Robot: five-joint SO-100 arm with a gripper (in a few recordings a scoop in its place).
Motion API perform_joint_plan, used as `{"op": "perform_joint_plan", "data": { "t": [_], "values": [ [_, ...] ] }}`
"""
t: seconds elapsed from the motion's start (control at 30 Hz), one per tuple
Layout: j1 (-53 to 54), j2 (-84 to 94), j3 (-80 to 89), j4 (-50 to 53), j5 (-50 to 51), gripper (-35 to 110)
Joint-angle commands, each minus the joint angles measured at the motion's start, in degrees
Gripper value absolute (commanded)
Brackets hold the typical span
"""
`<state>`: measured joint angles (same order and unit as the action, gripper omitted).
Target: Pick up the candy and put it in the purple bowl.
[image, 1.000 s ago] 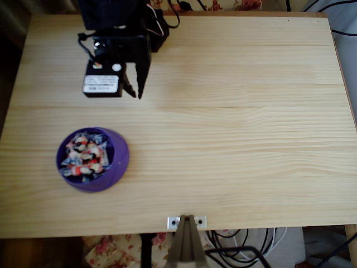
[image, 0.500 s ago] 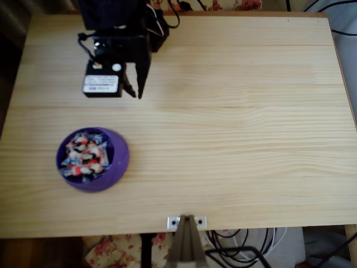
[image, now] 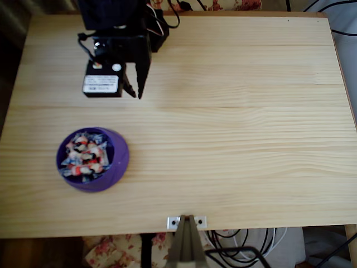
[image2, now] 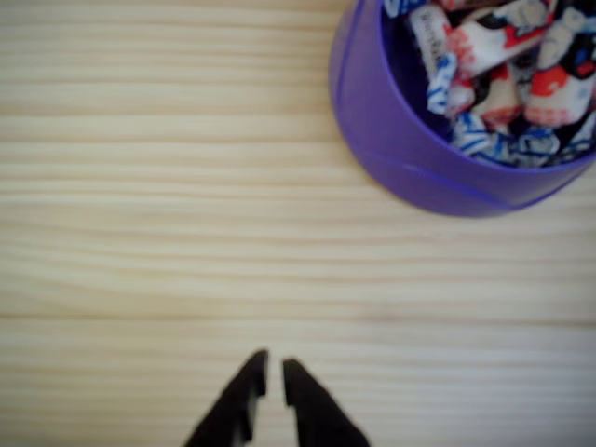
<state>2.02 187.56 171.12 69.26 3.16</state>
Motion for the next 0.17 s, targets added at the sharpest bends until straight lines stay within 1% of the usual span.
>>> {"op": "perform_joint_plan", "data": {
  "t": [0.0,0.13],
  "values": [
    [0.7,1.4,-0.9,-0.4,0.4,3],
    [0.7,1.4,-0.9,-0.4,0.4,3]
  ]
}}
